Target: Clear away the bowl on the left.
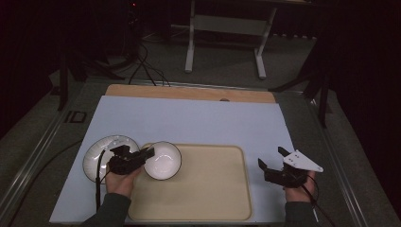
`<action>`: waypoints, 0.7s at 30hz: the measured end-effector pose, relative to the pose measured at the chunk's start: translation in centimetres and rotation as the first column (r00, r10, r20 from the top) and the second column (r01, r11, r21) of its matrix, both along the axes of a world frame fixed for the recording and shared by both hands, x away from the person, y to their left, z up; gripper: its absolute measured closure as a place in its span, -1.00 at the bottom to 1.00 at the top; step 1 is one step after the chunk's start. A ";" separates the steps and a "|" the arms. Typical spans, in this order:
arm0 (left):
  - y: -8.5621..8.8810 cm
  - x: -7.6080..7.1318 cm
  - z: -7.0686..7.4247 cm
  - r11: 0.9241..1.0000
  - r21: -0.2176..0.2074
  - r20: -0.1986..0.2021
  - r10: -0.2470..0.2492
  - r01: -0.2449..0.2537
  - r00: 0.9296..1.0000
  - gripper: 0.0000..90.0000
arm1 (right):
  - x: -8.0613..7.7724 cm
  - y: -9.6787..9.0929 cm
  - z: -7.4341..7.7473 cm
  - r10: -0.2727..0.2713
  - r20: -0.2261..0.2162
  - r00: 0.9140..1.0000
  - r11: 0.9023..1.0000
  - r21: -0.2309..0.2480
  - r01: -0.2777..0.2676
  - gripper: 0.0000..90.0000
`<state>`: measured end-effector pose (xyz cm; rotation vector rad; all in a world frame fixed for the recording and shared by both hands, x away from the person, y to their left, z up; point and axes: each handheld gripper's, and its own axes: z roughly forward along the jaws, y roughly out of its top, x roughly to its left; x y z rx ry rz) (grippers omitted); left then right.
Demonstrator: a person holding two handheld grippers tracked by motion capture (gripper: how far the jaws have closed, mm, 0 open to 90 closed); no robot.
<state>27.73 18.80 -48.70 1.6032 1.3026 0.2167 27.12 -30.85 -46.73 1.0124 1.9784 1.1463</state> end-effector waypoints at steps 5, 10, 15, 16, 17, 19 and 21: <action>-0.4 0.1 -0.1 1.000 -0.008 0.005 -0.006 0.006 1.000 0.73 | 0.0 0.0 0.0 0.001 0.000 1.000 1.000 0.000 -0.001 -0.69; -0.8 0.3 -0.2 1.000 -0.017 0.002 -0.012 0.012 1.000 0.73 | 0.0 0.0 0.0 0.002 0.000 1.000 1.000 0.000 -0.002 -0.69; -1.4 0.6 -0.4 0.999 -0.026 -0.004 -0.025 0.025 1.000 0.73 | 0.0 0.0 0.0 0.002 0.001 1.000 1.000 0.001 -0.002 -0.69; -1.5 0.6 -0.5 0.999 -0.023 -0.004 -0.030 0.029 1.000 0.73 | 0.0 0.0 0.0 0.002 0.001 1.000 1.000 0.002 -0.002 -0.69; -1.6 0.7 -0.5 0.999 -0.022 -0.005 -0.032 0.032 0.999 0.73 | 0.0 0.0 0.0 0.002 0.001 1.000 1.000 0.001 -0.002 -0.69; -1.8 0.7 -0.6 0.999 -0.021 -0.008 -0.036 0.036 0.999 0.73 | 0.0 0.0 0.0 0.001 0.001 1.000 1.000 0.001 -0.001 -0.69; -1.9 0.8 -0.6 0.999 -0.022 -0.010 -0.036 0.036 0.999 0.73 | 0.0 -0.1 0.0 0.001 0.001 1.000 1.000 0.001 -0.001 -0.69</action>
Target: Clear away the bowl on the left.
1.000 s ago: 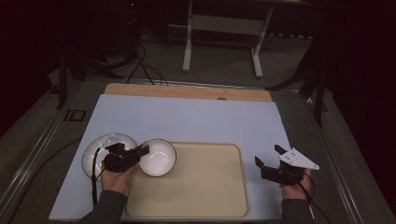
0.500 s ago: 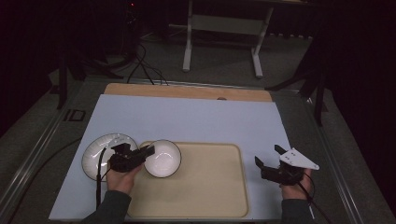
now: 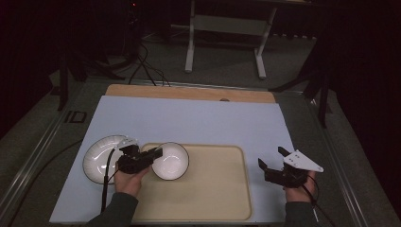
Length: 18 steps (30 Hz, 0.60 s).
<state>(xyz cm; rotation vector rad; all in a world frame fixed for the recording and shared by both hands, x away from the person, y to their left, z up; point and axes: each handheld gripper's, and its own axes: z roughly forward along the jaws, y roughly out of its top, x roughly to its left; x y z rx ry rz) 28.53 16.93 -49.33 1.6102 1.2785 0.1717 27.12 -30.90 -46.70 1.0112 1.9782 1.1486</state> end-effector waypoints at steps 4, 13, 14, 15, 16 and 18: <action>-0.2 0.1 -0.1 1.000 -0.002 -0.002 -0.001 0.001 1.000 0.73 | 0.0 0.0 0.0 0.002 0.000 1.000 1.000 0.000 -0.002 -0.69; -0.9 0.2 -0.3 1.000 0.015 -0.005 -0.015 0.015 1.000 0.72 | 0.0 0.0 0.0 0.002 -0.001 1.000 1.000 -0.002 -0.002 -0.69; -1.0 0.2 -0.3 1.000 0.015 -0.007 -0.016 0.016 1.000 0.72 | 0.0 0.0 0.0 0.002 0.000 1.000 1.000 -0.002 -0.002 -0.69; -1.0 0.2 -0.3 1.000 0.015 -0.007 -0.017 0.017 1.000 0.72 | 0.0 0.0 0.0 0.002 -0.001 1.000 1.000 -0.002 -0.002 -0.69; -1.1 0.2 -0.3 1.000 0.014 -0.009 -0.017 0.017 1.000 0.72 | 0.0 0.0 0.0 0.003 -0.001 1.000 1.000 -0.003 -0.003 -0.69; -1.3 0.3 -0.4 1.000 0.019 -0.012 -0.021 0.021 1.000 0.72 | 0.0 0.0 0.0 0.002 0.000 1.000 1.000 -0.002 -0.002 -0.69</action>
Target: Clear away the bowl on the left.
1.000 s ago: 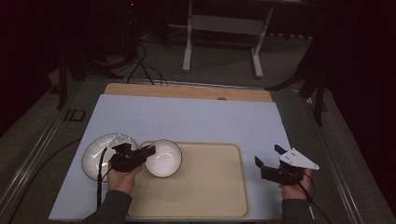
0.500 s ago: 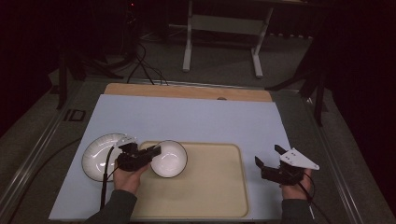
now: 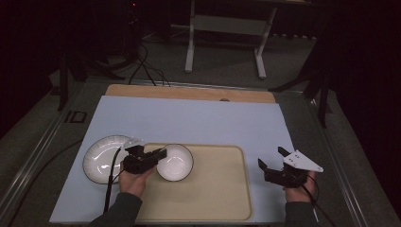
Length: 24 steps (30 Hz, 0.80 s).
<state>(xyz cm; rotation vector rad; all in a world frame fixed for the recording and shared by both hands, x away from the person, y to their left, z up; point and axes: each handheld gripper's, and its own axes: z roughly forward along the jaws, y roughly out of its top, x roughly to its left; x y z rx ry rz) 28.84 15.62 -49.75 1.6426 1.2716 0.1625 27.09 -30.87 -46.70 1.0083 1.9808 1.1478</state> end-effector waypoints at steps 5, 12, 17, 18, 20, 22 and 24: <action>-0.5 0.2 -0.3 1.000 0.013 -0.007 -0.012 0.012 1.000 0.72 | 0.0 0.0 0.0 0.000 0.000 1.000 1.000 0.001 0.000 -0.69; -1.1 0.2 -0.4 0.999 0.020 -0.013 -0.028 0.029 1.000 0.72 | 0.0 0.0 0.0 0.001 0.000 1.000 1.000 0.001 -0.001 -0.69; -1.5 0.2 -0.6 0.998 0.030 -0.020 -0.046 0.047 0.999 0.72 | 0.0 0.0 0.0 0.001 0.000 1.000 1.000 0.000 -0.001 -0.69; -1.5 0.2 -0.6 0.998 0.030 -0.020 -0.046 0.047 0.999 0.72 | 0.0 0.0 0.0 0.001 0.000 1.000 1.000 0.000 -0.001 -0.69; -1.8 0.2 -0.7 0.998 0.034 -0.025 -0.051 0.052 0.998 0.71 | 0.0 0.0 0.0 0.000 -0.001 1.000 1.000 0.002 0.000 -0.69; -1.9 0.1 -0.8 0.998 0.038 -0.026 -0.056 0.057 0.998 0.71 | 0.0 0.0 0.0 0.000 -0.001 1.000 1.000 0.002 0.000 -0.69; -2.1 0.1 -0.9 0.997 0.042 -0.028 -0.063 0.064 0.998 0.71 | 0.0 0.0 0.0 0.000 0.000 1.000 1.000 0.002 0.000 -0.69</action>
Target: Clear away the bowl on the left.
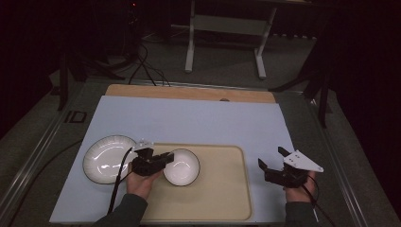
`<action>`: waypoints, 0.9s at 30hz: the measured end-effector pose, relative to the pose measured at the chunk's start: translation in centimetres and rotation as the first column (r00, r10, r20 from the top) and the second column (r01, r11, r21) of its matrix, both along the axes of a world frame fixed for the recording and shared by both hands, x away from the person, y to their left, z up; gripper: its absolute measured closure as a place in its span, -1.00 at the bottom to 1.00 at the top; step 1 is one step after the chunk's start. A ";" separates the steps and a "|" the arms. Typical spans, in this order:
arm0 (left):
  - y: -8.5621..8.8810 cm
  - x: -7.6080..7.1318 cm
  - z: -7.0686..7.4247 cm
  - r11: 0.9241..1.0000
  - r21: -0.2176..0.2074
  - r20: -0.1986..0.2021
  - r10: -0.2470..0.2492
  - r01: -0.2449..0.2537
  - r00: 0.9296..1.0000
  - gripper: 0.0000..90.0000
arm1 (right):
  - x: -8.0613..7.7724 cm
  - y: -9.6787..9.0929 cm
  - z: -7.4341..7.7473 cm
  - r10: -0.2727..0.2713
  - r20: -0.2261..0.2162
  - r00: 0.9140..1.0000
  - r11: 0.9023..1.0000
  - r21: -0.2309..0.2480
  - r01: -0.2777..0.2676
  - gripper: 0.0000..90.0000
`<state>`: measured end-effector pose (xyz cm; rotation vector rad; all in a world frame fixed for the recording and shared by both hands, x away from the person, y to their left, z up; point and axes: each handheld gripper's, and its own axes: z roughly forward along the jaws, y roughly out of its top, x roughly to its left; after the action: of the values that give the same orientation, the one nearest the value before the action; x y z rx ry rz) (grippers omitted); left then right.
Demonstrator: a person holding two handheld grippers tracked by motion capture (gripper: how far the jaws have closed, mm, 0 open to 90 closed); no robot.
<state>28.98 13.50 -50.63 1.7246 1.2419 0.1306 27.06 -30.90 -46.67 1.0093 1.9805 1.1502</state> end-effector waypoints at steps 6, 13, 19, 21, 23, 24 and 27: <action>-0.6 0.0 -0.4 1.000 0.019 -0.009 -0.013 0.013 1.000 0.71 | 0.0 0.0 0.0 0.000 0.001 1.000 1.000 0.002 0.000 -0.69; -0.9 0.1 -0.6 1.000 0.015 -0.021 -0.019 0.019 1.000 0.71 | 0.0 0.0 0.0 0.000 0.000 1.000 1.000 0.002 0.000 -0.69; -0.9 0.1 -0.8 1.000 0.008 -0.023 -0.021 0.021 1.000 0.71 | 0.0 0.0 0.0 0.000 -0.001 1.000 1.000 0.002 0.000 -0.69; -0.9 0.1 -0.8 1.000 0.006 -0.023 -0.018 0.018 1.000 0.71 | 0.0 0.0 0.0 0.000 -0.001 1.000 1.000 0.001 0.000 -0.69; -0.8 0.1 -0.9 1.000 0.007 -0.021 -0.018 0.018 1.000 0.71 | 0.0 0.0 0.0 0.000 -0.001 1.000 1.000 0.001 0.000 -0.69; -0.8 0.2 -0.9 1.000 0.006 -0.023 -0.017 0.017 1.000 0.71 | 0.0 0.0 0.0 0.000 -0.001 1.000 1.000 0.001 0.000 -0.69; -0.8 0.3 -1.0 1.000 0.006 -0.026 -0.012 0.012 1.000 0.71 | 0.0 0.0 0.0 0.001 -0.002 1.000 1.000 0.001 -0.001 -0.69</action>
<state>29.25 12.65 -51.66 1.7437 1.2504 0.1053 27.07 -30.90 -46.69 1.0104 1.9820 1.1507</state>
